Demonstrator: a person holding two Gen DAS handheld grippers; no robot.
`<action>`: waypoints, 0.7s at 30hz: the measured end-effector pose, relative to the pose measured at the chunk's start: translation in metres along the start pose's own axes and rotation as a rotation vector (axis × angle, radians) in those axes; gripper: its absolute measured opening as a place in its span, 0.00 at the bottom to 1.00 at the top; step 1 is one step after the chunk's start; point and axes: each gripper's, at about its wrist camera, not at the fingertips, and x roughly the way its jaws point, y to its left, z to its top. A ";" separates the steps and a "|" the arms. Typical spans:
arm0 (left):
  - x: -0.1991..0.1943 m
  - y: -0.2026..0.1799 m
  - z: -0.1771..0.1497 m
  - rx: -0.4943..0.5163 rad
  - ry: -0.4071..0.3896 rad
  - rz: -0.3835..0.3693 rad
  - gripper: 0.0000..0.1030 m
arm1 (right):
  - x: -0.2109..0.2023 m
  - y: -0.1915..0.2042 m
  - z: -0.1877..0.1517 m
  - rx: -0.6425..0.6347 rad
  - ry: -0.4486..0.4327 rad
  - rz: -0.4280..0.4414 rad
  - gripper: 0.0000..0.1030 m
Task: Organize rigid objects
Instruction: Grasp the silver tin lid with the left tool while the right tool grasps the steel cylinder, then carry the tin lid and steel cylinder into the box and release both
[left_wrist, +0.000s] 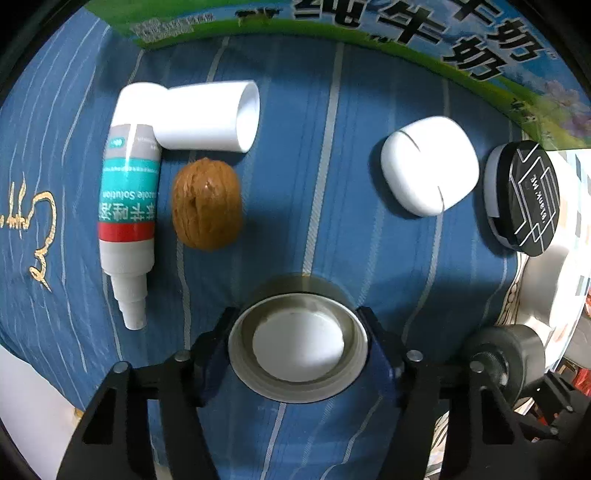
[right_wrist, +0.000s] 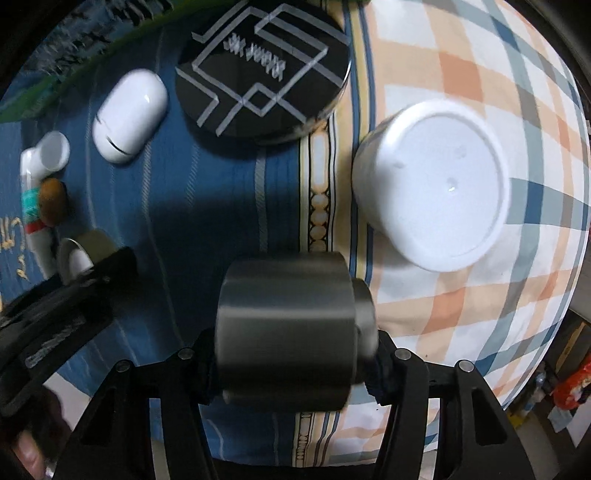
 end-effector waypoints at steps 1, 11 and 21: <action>0.001 -0.001 -0.002 0.003 -0.004 0.000 0.60 | 0.000 0.001 -0.001 0.000 -0.002 -0.002 0.59; -0.072 0.004 -0.038 0.066 -0.101 -0.046 0.60 | -0.016 -0.010 -0.023 0.032 -0.047 0.095 0.59; -0.197 -0.010 -0.002 0.152 -0.235 -0.157 0.60 | -0.135 -0.021 -0.042 0.000 -0.207 0.240 0.58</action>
